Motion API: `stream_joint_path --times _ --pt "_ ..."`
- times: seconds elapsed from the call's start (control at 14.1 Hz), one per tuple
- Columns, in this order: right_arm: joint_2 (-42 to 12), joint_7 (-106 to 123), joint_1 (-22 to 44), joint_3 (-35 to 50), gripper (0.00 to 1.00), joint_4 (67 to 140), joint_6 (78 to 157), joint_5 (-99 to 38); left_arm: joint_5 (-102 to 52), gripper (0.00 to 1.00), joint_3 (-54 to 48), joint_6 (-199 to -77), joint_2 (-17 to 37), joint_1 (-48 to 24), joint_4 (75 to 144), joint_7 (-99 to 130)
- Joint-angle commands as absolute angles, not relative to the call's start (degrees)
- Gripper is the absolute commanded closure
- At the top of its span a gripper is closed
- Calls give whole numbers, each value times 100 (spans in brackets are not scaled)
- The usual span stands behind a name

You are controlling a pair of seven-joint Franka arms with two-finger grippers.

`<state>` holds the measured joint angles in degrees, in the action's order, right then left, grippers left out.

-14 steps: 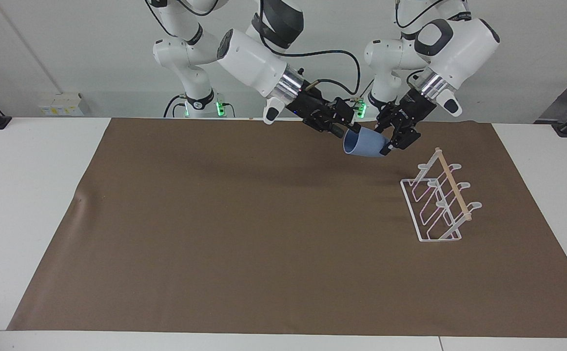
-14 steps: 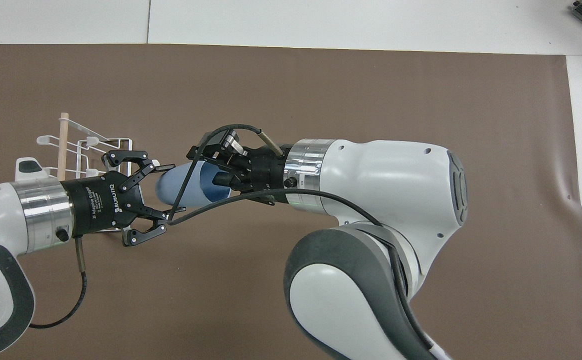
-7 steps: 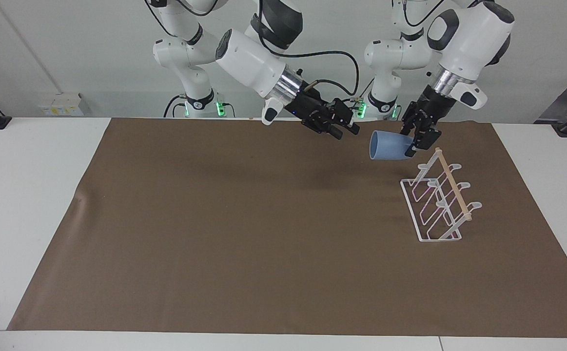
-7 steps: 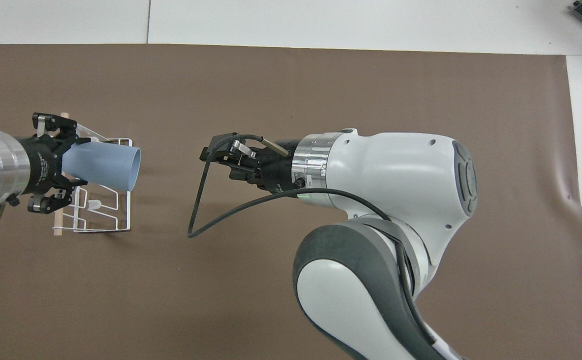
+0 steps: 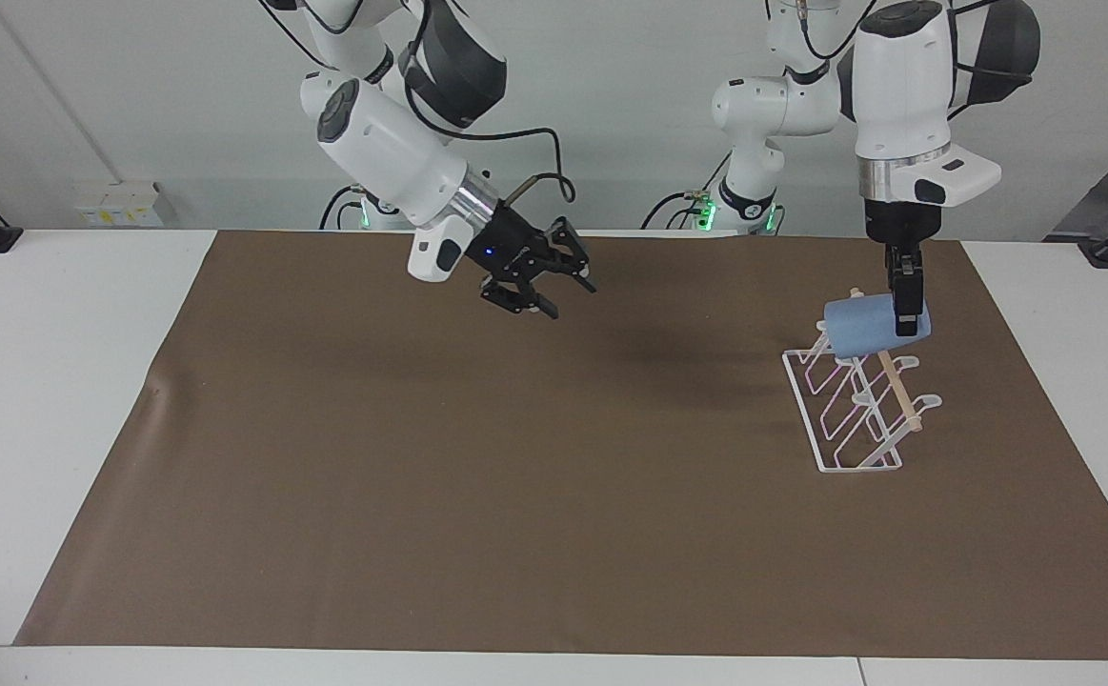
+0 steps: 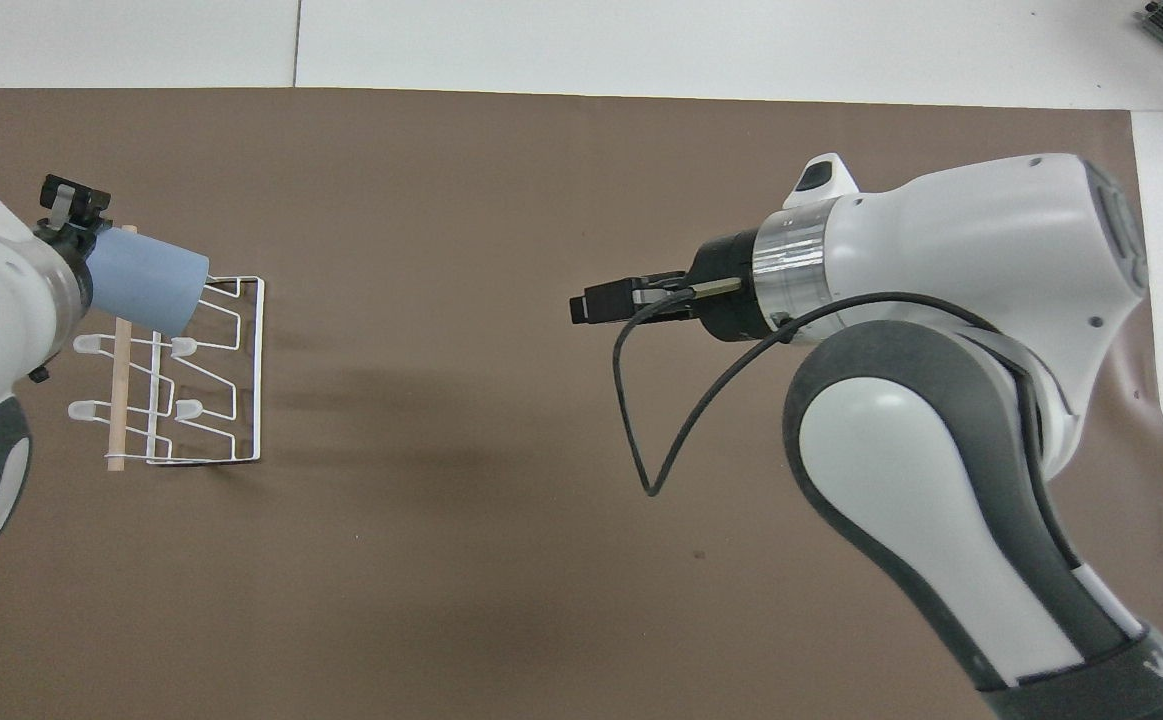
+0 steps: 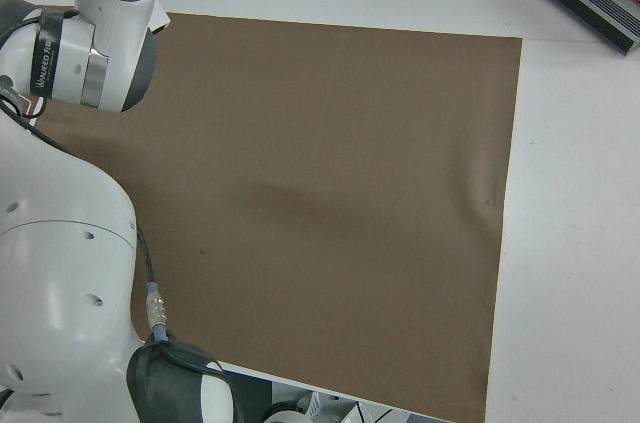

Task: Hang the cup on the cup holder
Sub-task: 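Pull the cup away with the left gripper while the right gripper withdraws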

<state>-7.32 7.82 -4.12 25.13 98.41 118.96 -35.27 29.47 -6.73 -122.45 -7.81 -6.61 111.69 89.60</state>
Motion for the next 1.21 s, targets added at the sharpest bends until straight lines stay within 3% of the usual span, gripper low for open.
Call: stream_joint_path --times 0.0,0.5,1.14 --pt "-589 1999 -825 2558 35 9800 11532 -2667 3890 100 -633 -12287 -423 -905 11074 8991" --pt "-536 2857 -1125 2531 39 8870 10259 -644 5420 100 -633 -12278 -238 -949 11364 9262" --pt "-229 1717 -1274 1854 43 8859 9194 191 6100 100 -633 -12366 -17 -1090 11662 10116"
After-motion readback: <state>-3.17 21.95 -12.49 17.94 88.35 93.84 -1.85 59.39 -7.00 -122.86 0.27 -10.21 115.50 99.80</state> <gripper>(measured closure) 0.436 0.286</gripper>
